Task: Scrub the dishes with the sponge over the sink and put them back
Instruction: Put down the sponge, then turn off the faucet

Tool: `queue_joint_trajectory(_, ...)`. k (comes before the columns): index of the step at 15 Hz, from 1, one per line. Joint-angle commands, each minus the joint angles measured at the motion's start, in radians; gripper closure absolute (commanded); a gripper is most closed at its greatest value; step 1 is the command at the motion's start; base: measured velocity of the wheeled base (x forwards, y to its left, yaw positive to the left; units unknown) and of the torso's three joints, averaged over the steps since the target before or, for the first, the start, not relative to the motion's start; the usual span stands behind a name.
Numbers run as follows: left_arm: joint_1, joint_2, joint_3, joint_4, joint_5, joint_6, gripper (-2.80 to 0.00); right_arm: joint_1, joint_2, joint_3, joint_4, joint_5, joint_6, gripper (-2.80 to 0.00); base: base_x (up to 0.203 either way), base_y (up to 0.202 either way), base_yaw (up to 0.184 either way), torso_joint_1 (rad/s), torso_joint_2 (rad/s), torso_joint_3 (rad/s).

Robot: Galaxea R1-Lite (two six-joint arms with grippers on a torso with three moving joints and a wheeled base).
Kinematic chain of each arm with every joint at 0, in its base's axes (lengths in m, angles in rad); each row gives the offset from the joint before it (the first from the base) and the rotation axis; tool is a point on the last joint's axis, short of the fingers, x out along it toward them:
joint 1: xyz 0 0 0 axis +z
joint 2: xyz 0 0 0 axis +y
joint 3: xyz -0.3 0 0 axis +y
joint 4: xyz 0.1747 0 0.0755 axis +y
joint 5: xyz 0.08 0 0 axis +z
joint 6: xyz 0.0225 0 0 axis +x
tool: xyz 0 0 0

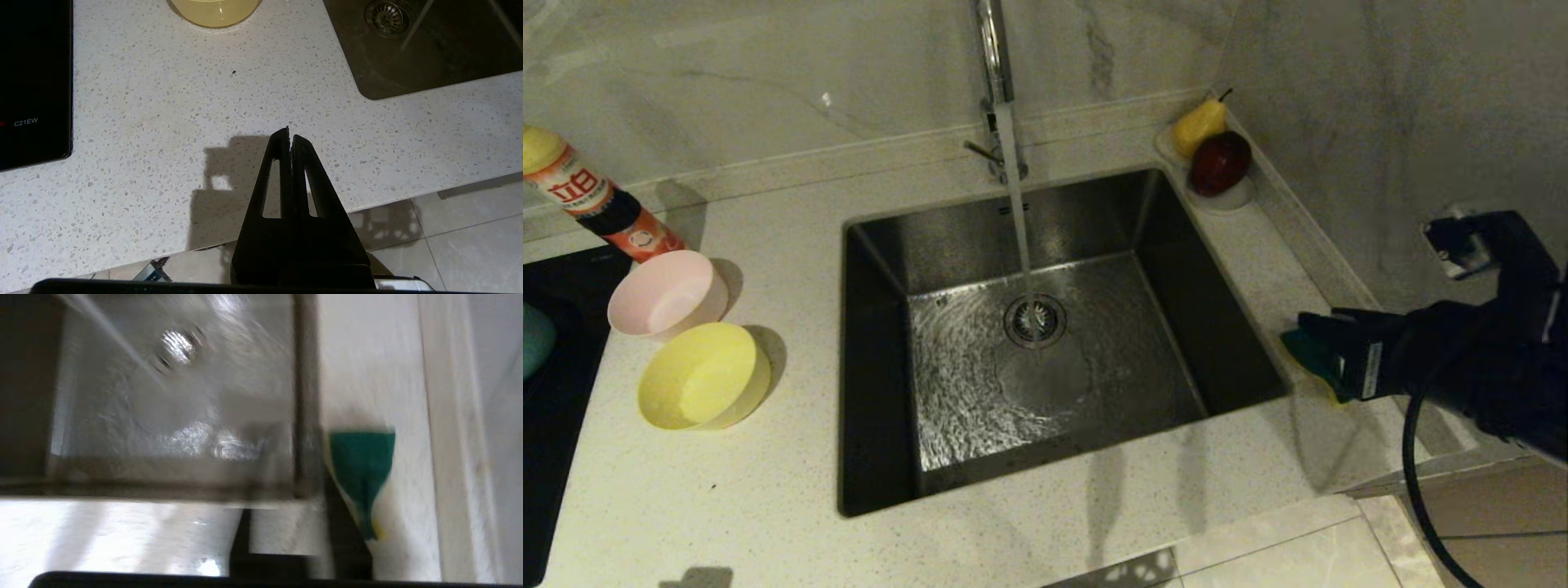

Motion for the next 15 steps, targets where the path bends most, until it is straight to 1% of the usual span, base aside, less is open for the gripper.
queue_joint_trajectory(1,0.000,0.000,0.002,0.000,0.000,0.000,0.00,0.054,-0.143,0.059,-0.056,0.008,-0.057,0.00,0.000,0.000,0.000,0.000,0.00,0.000)
queue_joint_trajectory(3,0.000,0.000,0.002,0.000,0.000,0.000,0.00,0.067,-0.248,0.079,-0.056,0.066,-0.093,0.00,0.000,0.000,0.000,0.000,0.00,0.000)
queue_joint_trajectory(5,0.000,0.000,0.002,0.000,0.000,0.000,0.00,0.057,-0.357,0.096,-0.012,0.158,-0.100,0.00,0.000,0.000,0.000,0.000,0.00,0.000)
queue_joint_trajectory(6,0.000,0.000,0.002,0.000,0.000,0.000,0.00,0.025,-0.410,0.113,0.023,0.229,-0.101,0.00,0.000,0.000,0.000,0.000,0.00,0.000)
queue_joint_trajectory(9,0.000,0.000,0.002,0.000,0.000,0.000,0.00,-0.146,-0.576,0.166,0.155,0.520,-0.093,0.00,0.000,0.000,0.000,0.000,0.00,0.000)
queue_joint_trajectory(10,0.000,0.000,0.002,0.000,0.000,0.000,0.00,-0.186,-0.630,0.181,0.208,0.600,-0.078,0.00,0.000,0.000,0.000,0.000,0.00,0.000)
queue_joint_trajectory(11,0.000,0.000,0.002,0.000,0.000,0.000,0.00,-0.218,-0.674,0.196,0.256,0.656,-0.051,0.00,0.000,0.000,0.000,0.000,0.00,0.000)
queue_joint_trajectory(13,0.000,0.000,0.002,0.000,0.000,0.000,0.00,-0.289,-0.752,0.246,0.298,0.723,-0.017,0.00,0.000,0.000,0.000,0.000,0.00,0.000)
queue_joint_trajectory(15,0.000,0.000,0.002,0.000,0.000,-0.001,0.00,-0.346,-0.833,0.299,0.305,0.765,-0.008,0.00,0.000,0.000,0.000,0.000,0.00,0.000)
